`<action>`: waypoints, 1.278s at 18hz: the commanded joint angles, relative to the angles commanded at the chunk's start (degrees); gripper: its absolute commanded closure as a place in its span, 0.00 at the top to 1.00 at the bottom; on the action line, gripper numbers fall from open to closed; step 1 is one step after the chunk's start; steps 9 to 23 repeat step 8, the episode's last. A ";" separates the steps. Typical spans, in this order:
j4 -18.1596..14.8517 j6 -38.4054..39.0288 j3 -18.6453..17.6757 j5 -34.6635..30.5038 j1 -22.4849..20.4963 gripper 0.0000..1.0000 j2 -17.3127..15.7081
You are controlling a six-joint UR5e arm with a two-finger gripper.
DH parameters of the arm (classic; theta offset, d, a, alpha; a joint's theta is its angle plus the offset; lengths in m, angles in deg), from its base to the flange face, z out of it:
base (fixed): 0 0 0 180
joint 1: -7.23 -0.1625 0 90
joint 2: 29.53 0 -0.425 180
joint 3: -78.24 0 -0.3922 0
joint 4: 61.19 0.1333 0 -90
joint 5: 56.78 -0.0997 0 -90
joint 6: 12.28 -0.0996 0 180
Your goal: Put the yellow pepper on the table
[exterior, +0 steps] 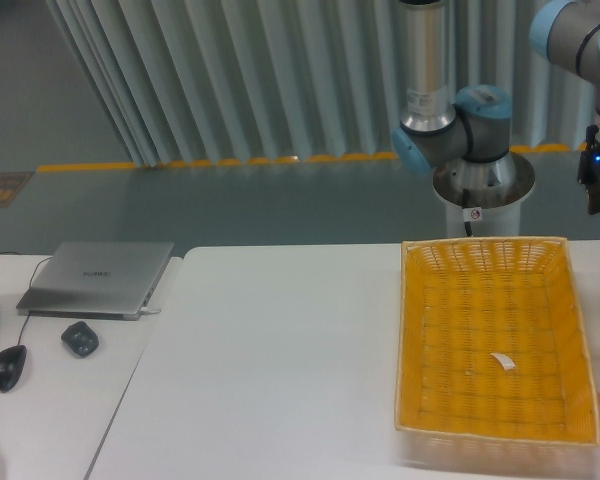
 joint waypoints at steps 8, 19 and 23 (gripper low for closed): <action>-1.14 0.00 -2.55 -0.09 -6.15 1.00 -2.03; -1.14 0.00 -2.55 -0.09 -6.15 1.00 -2.03; -1.14 0.00 -2.55 -0.09 -6.15 1.00 -2.03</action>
